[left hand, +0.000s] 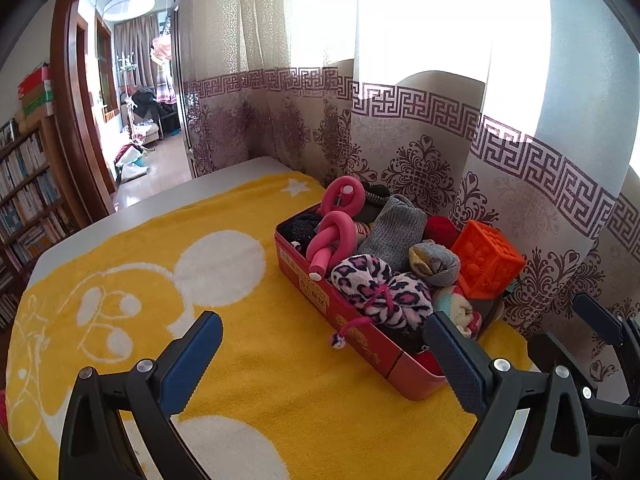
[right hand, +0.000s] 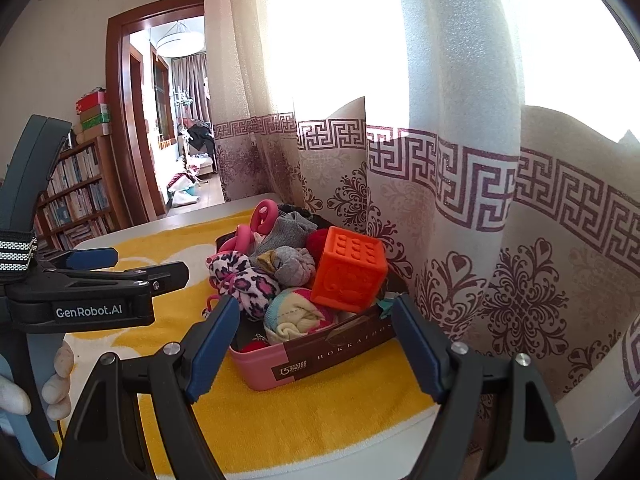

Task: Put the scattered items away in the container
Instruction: 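Open both tools and withdraw them from the tin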

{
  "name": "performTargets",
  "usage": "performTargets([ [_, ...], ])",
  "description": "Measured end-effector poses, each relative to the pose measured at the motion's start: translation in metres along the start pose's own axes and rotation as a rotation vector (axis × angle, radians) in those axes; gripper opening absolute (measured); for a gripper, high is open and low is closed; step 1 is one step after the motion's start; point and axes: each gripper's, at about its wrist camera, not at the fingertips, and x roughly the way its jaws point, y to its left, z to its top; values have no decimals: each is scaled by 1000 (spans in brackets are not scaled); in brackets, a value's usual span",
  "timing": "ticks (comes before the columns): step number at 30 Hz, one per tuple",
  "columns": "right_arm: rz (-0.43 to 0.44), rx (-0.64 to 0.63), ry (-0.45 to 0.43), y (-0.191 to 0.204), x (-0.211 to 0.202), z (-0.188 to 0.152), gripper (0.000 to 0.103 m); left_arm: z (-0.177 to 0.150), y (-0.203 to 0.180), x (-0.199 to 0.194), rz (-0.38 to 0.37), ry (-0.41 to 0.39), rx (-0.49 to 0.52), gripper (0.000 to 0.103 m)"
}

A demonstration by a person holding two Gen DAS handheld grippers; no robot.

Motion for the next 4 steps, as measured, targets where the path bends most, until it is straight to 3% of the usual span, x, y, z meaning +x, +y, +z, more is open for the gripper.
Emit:
performTargets([
  [4, 2, 8, 3, 0, 1, -1, 82, -3, 3, 2, 8, 5, 1, 103],
])
